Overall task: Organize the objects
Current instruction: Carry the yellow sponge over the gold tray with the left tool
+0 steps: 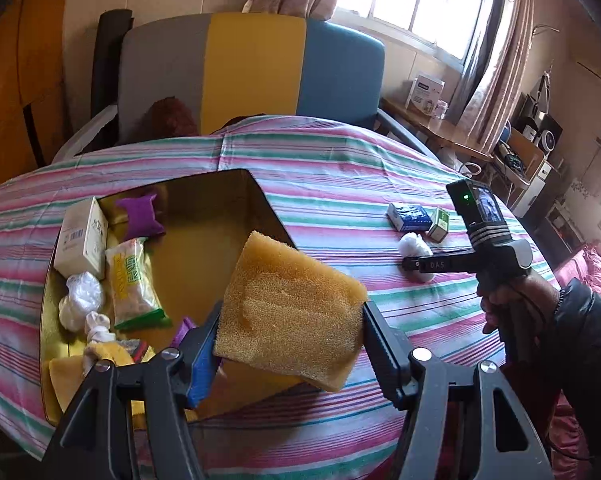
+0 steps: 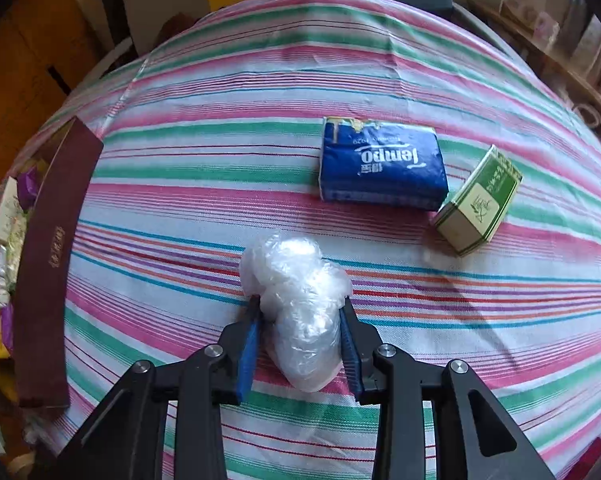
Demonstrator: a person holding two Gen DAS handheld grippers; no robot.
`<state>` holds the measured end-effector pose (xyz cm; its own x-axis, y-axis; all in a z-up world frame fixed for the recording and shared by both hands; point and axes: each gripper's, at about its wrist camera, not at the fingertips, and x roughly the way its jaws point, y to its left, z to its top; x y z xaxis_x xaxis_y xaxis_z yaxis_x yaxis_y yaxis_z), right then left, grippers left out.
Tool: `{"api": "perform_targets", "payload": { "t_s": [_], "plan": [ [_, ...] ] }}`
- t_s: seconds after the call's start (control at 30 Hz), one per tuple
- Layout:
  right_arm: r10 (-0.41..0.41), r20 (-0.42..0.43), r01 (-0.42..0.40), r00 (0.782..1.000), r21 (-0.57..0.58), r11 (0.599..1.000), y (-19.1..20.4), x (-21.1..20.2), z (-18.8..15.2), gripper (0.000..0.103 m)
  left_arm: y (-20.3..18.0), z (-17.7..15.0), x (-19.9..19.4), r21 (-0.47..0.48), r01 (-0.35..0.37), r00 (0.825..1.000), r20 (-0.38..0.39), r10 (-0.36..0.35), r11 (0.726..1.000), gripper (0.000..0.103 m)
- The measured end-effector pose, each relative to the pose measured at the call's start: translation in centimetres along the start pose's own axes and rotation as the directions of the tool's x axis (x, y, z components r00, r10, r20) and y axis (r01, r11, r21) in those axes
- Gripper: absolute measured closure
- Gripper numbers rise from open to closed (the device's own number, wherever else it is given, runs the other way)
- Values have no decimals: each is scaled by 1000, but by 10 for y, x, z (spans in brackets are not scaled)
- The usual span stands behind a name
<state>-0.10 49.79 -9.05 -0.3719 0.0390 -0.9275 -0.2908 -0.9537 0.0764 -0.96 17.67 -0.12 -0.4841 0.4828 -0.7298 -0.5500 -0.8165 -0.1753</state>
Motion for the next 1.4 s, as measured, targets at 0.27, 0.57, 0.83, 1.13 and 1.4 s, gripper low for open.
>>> {"api": "perform_targets", "payload": {
  "t_s": [0.27, 0.57, 0.83, 1.13, 1.4],
  "plan": [
    [17, 1, -17, 1000, 9, 1000, -1, -1, 1, 60, 16, -6, 0, -30, -15, 1000, -3, 15, 999, 37],
    [37, 24, -39, 999, 65, 997, -10, -9, 5, 34, 46, -19, 2, -91, -54, 998, -38, 51, 994, 37],
    [68, 130, -88, 989, 156, 984, -27, -29, 14, 24, 75, -32, 0, -152, -111, 992, -71, 101, 982, 37],
    [27, 112, -35, 993, 65, 997, -10, -24, 12, 32, 100, -33, -7, -206, -145, 989, -67, 134, 968, 37],
    [-64, 78, 69, 995, -64, 996, 9, -14, 8, 71, 113, -32, -2, -238, -147, 988, -85, 130, 960, 37]
  ]
}}
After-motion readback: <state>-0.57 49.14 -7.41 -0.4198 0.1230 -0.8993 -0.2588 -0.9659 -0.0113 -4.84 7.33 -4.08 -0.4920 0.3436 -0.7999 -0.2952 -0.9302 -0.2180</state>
